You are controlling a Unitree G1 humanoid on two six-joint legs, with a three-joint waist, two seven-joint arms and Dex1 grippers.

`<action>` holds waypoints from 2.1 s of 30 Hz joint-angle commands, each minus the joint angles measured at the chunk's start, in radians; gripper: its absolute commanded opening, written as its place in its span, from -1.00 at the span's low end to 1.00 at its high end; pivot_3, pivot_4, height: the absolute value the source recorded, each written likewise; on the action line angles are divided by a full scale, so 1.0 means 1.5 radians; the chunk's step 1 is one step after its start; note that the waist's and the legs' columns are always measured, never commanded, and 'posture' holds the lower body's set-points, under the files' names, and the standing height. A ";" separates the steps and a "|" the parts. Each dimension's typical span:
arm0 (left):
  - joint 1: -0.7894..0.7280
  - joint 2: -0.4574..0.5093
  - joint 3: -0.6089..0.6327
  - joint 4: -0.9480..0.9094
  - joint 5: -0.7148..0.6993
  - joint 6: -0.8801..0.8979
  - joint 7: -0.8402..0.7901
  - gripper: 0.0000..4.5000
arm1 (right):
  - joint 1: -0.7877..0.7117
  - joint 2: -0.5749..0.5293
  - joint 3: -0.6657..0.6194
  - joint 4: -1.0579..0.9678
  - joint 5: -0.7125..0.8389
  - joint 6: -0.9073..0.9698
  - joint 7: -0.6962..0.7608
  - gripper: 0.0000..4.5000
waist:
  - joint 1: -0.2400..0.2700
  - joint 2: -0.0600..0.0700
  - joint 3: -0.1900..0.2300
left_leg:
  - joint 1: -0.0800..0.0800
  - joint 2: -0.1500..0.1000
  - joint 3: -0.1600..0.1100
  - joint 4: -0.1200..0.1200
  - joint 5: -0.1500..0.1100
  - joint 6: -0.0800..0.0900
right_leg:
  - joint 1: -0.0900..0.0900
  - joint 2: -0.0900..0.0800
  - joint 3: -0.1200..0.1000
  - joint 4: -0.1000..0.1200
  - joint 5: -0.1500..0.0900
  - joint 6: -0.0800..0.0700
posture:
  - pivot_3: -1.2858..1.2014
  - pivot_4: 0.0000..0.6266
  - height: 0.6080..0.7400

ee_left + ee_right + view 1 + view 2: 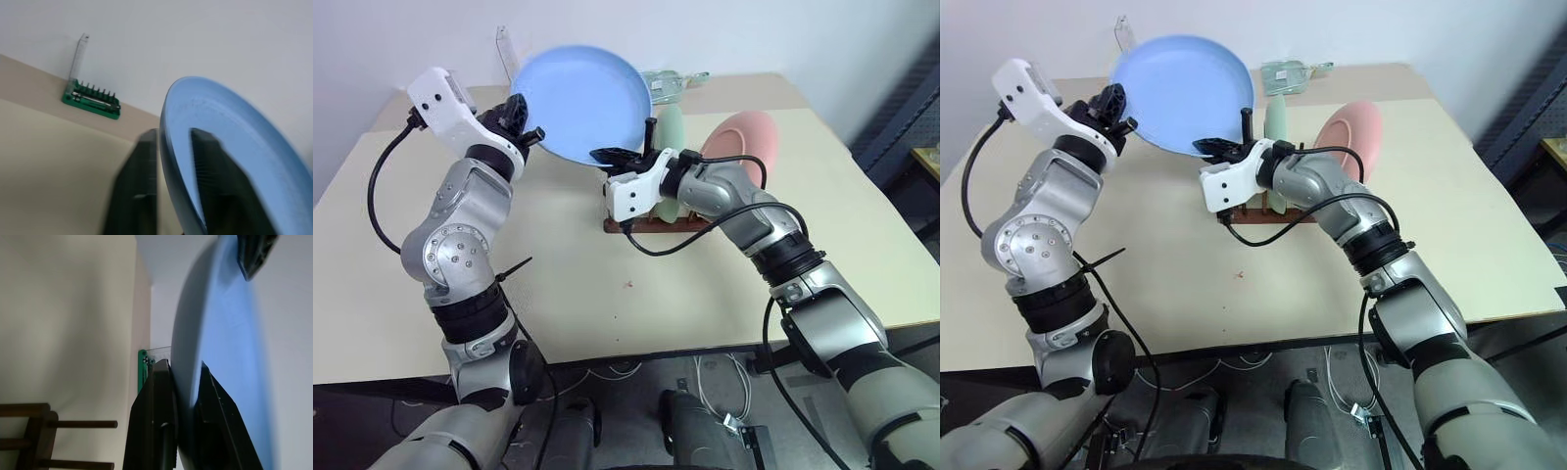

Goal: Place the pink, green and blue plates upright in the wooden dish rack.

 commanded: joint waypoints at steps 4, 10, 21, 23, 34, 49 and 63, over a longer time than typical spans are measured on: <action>-0.081 0.035 0.142 0.065 0.014 -0.204 0.075 0.52 | -0.011 0.009 -0.044 -0.047 0.053 0.013 0.009 -1.00 | -0.003 0.000 0.000 | 0.000 0.000 0.000 0.000 0.000 0.000 | 0.000 0.000 0.000 0.000 0.000 0.000 | 0.03 -0.52 1.00; 0.043 0.198 0.106 0.160 0.130 -0.253 -0.012 0.52 | 0.019 0.070 -0.108 -0.156 0.250 0.140 0.101 -1.00 | -0.004 0.000 0.000 | 0.001 0.001 0.001 -0.002 0.000 0.000 | 0.000 0.001 0.001 0.000 0.000 0.000 | 0.03 -0.52 1.00; 0.334 0.219 -0.190 0.087 0.221 -0.375 -0.348 0.52 | 0.050 0.266 -0.328 -0.453 0.784 0.792 -0.024 -1.00 | 0.016 0.001 0.000 | 0.000 0.001 -0.004 -0.001 -0.002 0.003 | -0.001 0.000 0.000 0.001 0.000 -0.001 | 0.03 -0.52 1.00; 0.372 0.208 -0.237 0.059 0.218 -0.406 -0.402 0.52 | 0.057 0.279 -0.355 -0.457 0.805 0.849 -0.089 -1.00 | 0.016 0.001 0.000 | 0.000 0.000 -0.003 -0.002 -0.002 0.003 | -0.001 0.000 0.000 0.001 0.001 -0.002 | 0.03 -0.52 1.00; 0.395 0.200 -0.256 0.052 0.210 -0.405 -0.484 0.52 | -0.002 0.325 -0.491 -0.372 0.882 0.993 -0.320 -1.00 | 0.012 0.005 0.001 | 0.000 0.001 -0.001 -0.002 -0.002 0.003 | -0.002 0.000 0.000 0.001 0.001 -0.002 | 0.03 -0.52 1.00; 0.424 0.198 -0.262 0.044 0.226 -0.413 -0.513 0.52 | -0.052 0.336 -0.575 -0.382 0.990 1.032 -0.477 -1.00 | 0.013 0.006 0.001 | 0.000 0.001 -0.001 -0.002 -0.002 0.004 | -0.002 0.000 0.000 0.001 0.001 -0.002 | 0.03 -0.52 1.00; 0.427 0.194 -0.267 0.046 0.230 -0.416 -0.521 0.52 | -0.035 0.332 -0.579 -0.381 1.060 1.054 -0.598 -1.00 | 0.013 0.006 0.001 | 0.000 0.001 -0.001 -0.002 -0.002 0.004 | -0.002 0.000 0.000 0.001 0.001 -0.002 | 0.03 -0.52 1.00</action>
